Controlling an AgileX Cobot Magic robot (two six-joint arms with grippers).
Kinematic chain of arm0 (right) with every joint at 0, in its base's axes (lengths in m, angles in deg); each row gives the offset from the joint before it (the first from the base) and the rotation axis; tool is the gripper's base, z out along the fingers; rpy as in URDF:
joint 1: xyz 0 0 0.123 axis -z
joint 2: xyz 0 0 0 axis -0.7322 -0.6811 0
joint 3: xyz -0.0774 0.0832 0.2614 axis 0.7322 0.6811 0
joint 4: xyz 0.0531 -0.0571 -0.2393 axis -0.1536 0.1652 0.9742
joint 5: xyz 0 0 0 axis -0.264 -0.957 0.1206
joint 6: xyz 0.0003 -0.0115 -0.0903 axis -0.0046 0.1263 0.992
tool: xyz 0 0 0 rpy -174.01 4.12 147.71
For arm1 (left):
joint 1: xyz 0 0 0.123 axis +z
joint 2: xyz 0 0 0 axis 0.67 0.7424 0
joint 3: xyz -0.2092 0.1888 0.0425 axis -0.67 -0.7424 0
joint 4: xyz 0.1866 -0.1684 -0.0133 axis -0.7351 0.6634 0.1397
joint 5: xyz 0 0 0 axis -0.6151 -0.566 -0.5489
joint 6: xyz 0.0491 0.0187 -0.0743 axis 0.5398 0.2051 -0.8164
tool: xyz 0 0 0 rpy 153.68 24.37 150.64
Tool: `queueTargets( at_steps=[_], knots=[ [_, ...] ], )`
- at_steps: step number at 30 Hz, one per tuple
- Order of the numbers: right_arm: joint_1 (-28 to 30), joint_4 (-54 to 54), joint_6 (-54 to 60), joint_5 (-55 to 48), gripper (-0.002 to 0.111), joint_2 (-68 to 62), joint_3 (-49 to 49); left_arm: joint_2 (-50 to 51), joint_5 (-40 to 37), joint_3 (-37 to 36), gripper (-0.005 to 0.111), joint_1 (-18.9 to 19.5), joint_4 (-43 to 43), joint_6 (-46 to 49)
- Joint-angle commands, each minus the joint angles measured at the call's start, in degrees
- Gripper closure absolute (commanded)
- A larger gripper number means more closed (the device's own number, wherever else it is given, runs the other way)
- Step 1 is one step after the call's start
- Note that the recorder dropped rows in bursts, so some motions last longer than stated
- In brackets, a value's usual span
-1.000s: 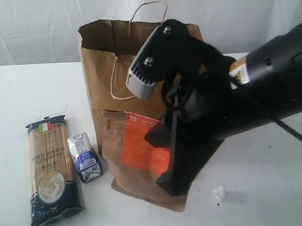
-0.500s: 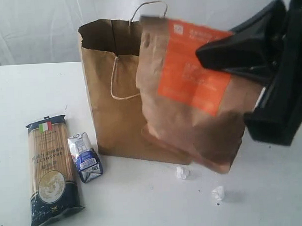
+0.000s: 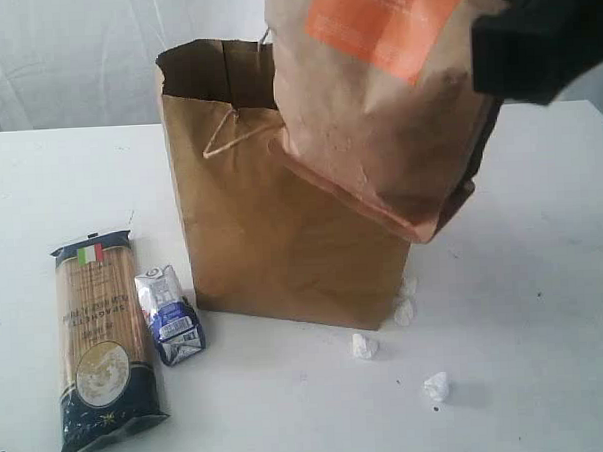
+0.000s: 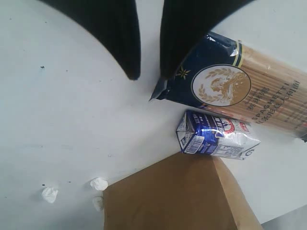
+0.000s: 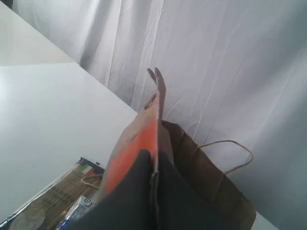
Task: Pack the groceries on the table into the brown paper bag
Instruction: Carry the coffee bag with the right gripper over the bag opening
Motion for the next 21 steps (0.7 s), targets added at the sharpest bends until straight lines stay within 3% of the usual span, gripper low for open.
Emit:
queueTargets(
  at_steps=[1,14,21],
  knots=[
    [0.65,1.29,-0.4,3.74,0.108,-1.43,-2.03,-0.28,-0.26,-0.2,0.085,-0.35,0.2,-0.06],
    [0.65,5.52,-0.51,3.81,0.108,-3.19,-6.81,-0.28,-0.26,-0.2,0.085,-0.35,0.2,-0.06],
    [0.65,8.86,-1.1,-9.04,0.108,-2.23,-8.68,-0.28,-0.26,-0.2,0.085,-0.35,0.2,-0.06]
  ],
)
